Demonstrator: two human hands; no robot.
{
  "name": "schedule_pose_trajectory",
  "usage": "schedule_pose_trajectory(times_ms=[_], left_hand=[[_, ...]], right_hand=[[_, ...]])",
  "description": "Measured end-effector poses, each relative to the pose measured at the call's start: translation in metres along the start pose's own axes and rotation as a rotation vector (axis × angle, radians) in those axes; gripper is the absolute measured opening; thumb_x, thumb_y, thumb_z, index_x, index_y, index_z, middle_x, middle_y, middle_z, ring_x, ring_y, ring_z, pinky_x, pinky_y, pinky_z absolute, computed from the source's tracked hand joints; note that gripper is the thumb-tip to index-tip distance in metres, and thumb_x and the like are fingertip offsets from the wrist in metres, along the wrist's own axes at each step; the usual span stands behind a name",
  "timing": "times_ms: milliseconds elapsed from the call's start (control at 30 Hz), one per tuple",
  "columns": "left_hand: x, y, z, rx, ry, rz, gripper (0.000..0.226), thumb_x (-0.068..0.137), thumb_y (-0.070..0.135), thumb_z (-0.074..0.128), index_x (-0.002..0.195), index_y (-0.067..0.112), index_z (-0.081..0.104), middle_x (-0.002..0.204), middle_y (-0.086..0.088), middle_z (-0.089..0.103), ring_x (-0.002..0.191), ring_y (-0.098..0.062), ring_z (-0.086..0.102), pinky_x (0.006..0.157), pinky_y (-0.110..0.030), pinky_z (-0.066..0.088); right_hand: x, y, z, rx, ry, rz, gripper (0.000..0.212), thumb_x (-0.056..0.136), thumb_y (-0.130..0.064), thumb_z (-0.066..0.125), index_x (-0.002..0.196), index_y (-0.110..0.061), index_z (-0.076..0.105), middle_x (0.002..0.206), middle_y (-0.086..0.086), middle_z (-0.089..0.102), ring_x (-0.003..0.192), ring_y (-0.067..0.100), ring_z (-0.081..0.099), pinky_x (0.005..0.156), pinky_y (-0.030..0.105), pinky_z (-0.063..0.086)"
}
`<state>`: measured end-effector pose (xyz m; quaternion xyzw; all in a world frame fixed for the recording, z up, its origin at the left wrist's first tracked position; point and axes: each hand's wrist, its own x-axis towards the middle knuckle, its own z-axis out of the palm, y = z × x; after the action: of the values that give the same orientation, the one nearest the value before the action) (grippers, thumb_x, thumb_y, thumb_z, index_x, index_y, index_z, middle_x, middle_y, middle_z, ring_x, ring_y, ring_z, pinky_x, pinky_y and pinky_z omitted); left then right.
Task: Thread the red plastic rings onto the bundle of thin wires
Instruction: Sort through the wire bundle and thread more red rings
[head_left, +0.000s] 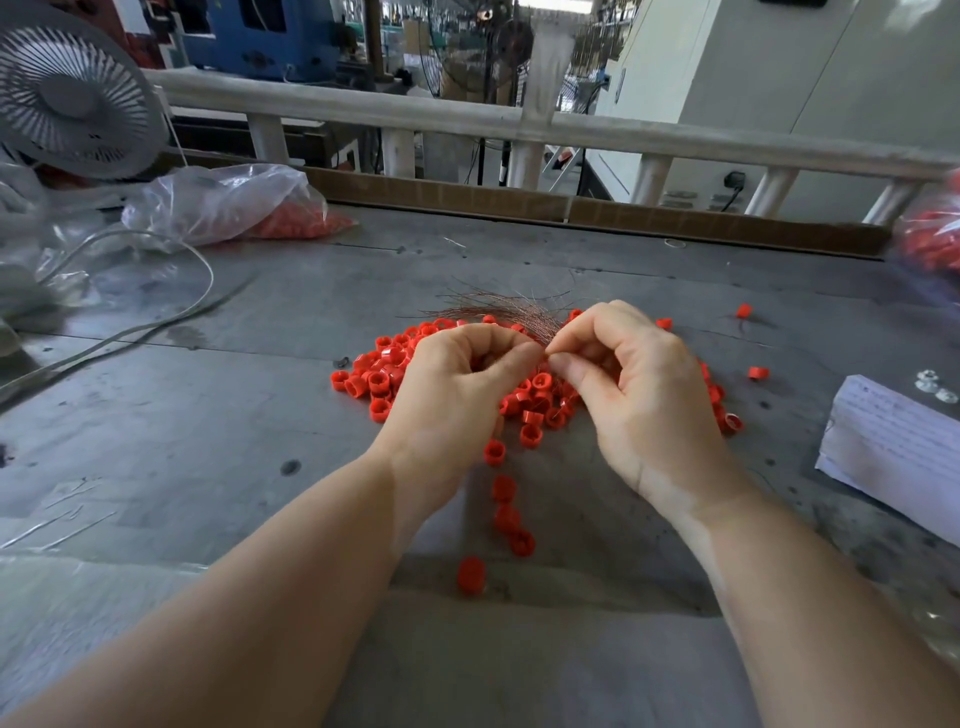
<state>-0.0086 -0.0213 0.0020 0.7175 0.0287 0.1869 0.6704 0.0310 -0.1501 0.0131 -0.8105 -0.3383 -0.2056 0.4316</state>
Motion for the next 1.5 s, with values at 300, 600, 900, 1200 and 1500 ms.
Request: schedule_pose_trajectory(times_ms=[300, 600, 900, 1200, 1500], left_hand=[[0.0062, -0.0039, -0.0041, -0.404, 0.024, -0.216, 0.034, 0.093, 0.009, 0.051, 0.067, 0.012, 0.072, 0.048, 0.004, 0.031, 0.039, -0.007, 0.030, 0.037, -0.017, 0.031], [0.0012, 0.0002, -0.0006, -0.284, -0.015, -0.183, 0.017, 0.079, 0.024, 0.068, 0.069, 0.010, 0.068, 0.042, 0.007, 0.030, 0.039, -0.009, 0.027, 0.037, -0.019, 0.029], [0.0021, -0.0001, -0.0002, -0.337, -0.072, -0.205, 0.020, 0.087, 0.007, 0.059, 0.068, 0.011, 0.062, 0.043, 0.006, 0.031, 0.038, -0.006, 0.026, 0.035, -0.016, 0.028], [0.0020, -0.0008, 0.0000, -0.424, -0.104, -0.183, 0.028, 0.088, 0.007, 0.057, 0.062, 0.015, 0.064, 0.047, 0.004, 0.033, 0.040, -0.005, 0.030, 0.037, -0.014, 0.031], [-0.0007, 0.0038, 0.0042, -0.343, -0.091, -0.203, 0.016, 0.091, 0.014, 0.054, 0.076, 0.012, 0.058, 0.048, 0.007, 0.037, 0.040, -0.004, 0.035, 0.040, -0.015, 0.034]], right_hand=[[0.0014, 0.0028, -0.0012, 0.086, 0.039, 0.065, 0.019, 0.083, -0.001, 0.066, 0.075, -0.018, 0.061, 0.068, -0.011, 0.054, 0.064, 0.000, 0.050, 0.063, 0.009, 0.037], [0.0004, 0.0030, 0.0002, 0.065, 0.044, 0.032, 0.017, 0.083, -0.002, 0.067, 0.077, -0.017, 0.062, 0.070, -0.008, 0.056, 0.063, 0.004, 0.051, 0.063, 0.017, 0.043], [-0.0006, 0.0002, 0.0001, 0.055, 0.024, 0.002, 0.011, 0.082, -0.002, 0.067, 0.078, -0.011, 0.064, 0.075, 0.002, 0.061, 0.069, 0.011, 0.055, 0.066, 0.023, 0.046], [-0.0006, -0.0015, 0.0012, 0.059, 0.061, -0.016, 0.011, 0.083, -0.002, 0.066, 0.078, -0.011, 0.063, 0.073, -0.002, 0.058, 0.068, 0.009, 0.054, 0.066, 0.022, 0.045], [-0.0009, 0.0009, 0.0016, 0.044, 0.078, 0.000, 0.009, 0.083, -0.003, 0.066, 0.079, -0.010, 0.063, 0.073, -0.003, 0.057, 0.068, 0.008, 0.053, 0.066, 0.020, 0.044]])
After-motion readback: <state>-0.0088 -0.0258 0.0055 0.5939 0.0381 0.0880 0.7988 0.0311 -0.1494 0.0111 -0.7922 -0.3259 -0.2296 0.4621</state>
